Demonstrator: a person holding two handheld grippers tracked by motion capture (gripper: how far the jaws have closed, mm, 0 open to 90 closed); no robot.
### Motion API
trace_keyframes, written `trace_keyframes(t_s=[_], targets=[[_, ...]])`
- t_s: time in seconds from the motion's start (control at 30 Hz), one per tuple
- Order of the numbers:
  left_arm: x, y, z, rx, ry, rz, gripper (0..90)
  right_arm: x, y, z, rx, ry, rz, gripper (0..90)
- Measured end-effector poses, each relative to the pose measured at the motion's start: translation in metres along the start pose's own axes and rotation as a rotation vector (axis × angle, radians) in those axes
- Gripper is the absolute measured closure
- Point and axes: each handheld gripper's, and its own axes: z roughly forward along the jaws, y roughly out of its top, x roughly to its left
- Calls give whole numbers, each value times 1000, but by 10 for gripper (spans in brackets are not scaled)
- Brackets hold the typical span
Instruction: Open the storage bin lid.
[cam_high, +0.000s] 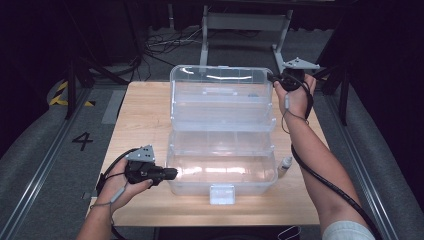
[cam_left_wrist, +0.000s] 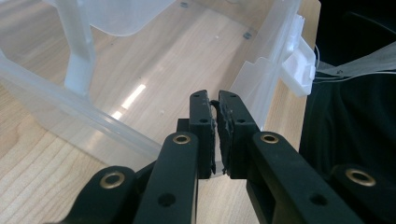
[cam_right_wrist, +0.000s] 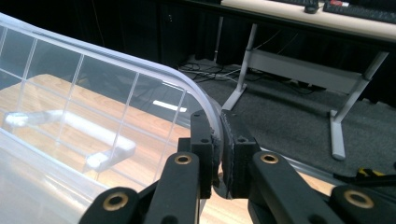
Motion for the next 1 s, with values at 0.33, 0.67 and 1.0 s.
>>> trace_keyframes(t_s=[0.33,0.67,1.0], targets=[[2,0,3,-4,-11,-2,844,-1,-7,12,-20,-4,7,847],[2,0,3,-3,-8,-1,842,-3,-13,19,-26,2,20,842],[2,0,3,-6,-14,-3,839,-6,-20,31,-22,4,50,837]])
